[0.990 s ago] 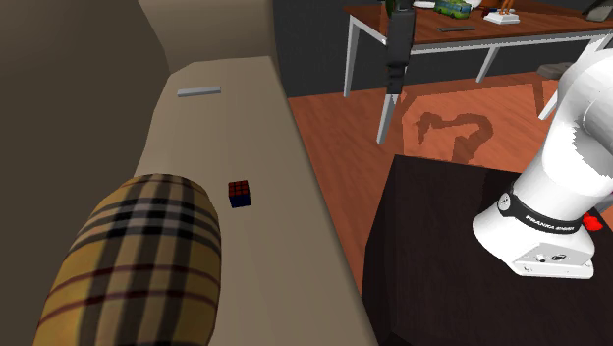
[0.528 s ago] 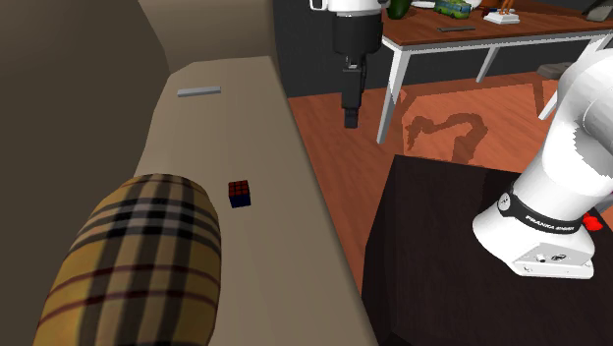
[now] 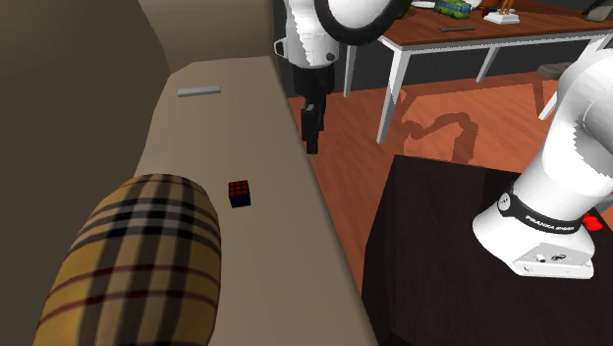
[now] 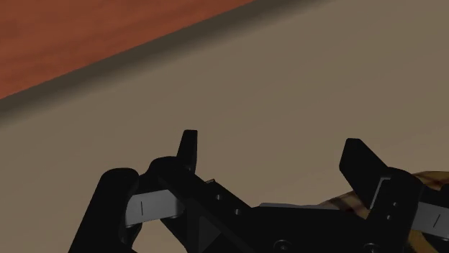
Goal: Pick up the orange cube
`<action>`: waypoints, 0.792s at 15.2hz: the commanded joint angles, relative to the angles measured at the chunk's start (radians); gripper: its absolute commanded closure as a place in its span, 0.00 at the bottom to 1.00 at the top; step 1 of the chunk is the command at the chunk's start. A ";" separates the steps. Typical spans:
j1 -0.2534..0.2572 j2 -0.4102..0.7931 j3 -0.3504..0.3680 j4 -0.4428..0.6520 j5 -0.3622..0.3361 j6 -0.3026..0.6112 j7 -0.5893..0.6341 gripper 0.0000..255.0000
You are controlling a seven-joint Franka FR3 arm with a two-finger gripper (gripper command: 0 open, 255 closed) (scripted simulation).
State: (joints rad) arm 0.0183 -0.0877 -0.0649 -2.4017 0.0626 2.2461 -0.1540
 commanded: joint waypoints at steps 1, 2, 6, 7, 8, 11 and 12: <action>0.003 0.079 0.002 0.041 0.002 0.048 -0.014 0.00; 0.003 0.118 0.001 0.061 0.002 0.071 -0.023 0.00; 0.001 0.274 0.003 0.152 0.005 0.151 -0.055 0.00; 0.000 0.313 0.004 0.179 0.005 0.168 -0.063 0.00; -0.001 0.352 0.006 0.206 0.006 0.183 -0.070 0.00; -0.004 0.468 0.009 0.296 0.004 0.221 -0.089 0.00; -0.005 0.507 0.011 0.329 0.003 0.231 -0.095 0.00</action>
State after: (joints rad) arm 0.0116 0.3835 -0.0566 -2.1007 0.0669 2.4653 -0.2461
